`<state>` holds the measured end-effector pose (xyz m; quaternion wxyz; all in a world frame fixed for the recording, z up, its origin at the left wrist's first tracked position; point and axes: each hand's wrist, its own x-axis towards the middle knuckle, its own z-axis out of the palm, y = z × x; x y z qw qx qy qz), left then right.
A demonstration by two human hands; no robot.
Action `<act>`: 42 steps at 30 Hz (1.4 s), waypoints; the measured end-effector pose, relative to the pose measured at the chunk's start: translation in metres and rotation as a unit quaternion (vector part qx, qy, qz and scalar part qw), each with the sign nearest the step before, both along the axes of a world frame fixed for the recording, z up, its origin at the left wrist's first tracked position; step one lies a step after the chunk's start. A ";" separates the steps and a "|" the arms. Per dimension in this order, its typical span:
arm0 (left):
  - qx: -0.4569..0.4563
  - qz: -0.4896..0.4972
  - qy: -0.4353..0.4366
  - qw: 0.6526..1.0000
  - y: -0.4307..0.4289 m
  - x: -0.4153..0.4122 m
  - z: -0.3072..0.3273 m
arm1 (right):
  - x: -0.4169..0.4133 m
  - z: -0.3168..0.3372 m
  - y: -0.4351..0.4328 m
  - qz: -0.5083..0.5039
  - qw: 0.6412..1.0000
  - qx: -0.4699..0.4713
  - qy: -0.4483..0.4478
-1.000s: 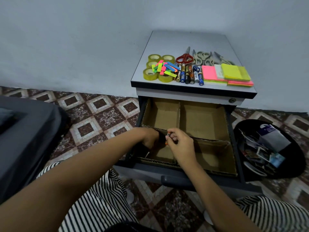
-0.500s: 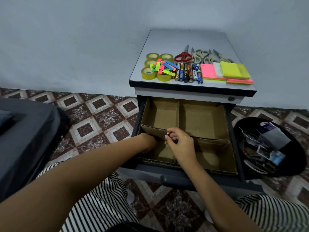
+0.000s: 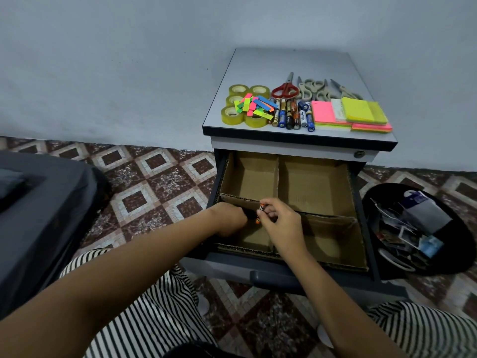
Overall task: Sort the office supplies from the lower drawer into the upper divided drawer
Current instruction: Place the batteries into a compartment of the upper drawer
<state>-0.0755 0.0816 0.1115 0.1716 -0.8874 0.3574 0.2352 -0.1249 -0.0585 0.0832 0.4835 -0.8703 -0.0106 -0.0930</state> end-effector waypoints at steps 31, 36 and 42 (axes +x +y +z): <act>-0.539 0.562 0.063 0.624 0.050 -0.012 -0.030 | 0.035 -0.019 0.075 0.172 0.896 -0.191 0.362; -0.529 0.557 0.051 0.638 0.050 -0.013 -0.031 | 0.039 -0.025 0.070 0.172 0.895 -0.188 0.367; -0.523 0.552 0.046 0.648 0.051 -0.012 -0.031 | 0.040 -0.026 0.069 0.188 0.887 -0.185 0.379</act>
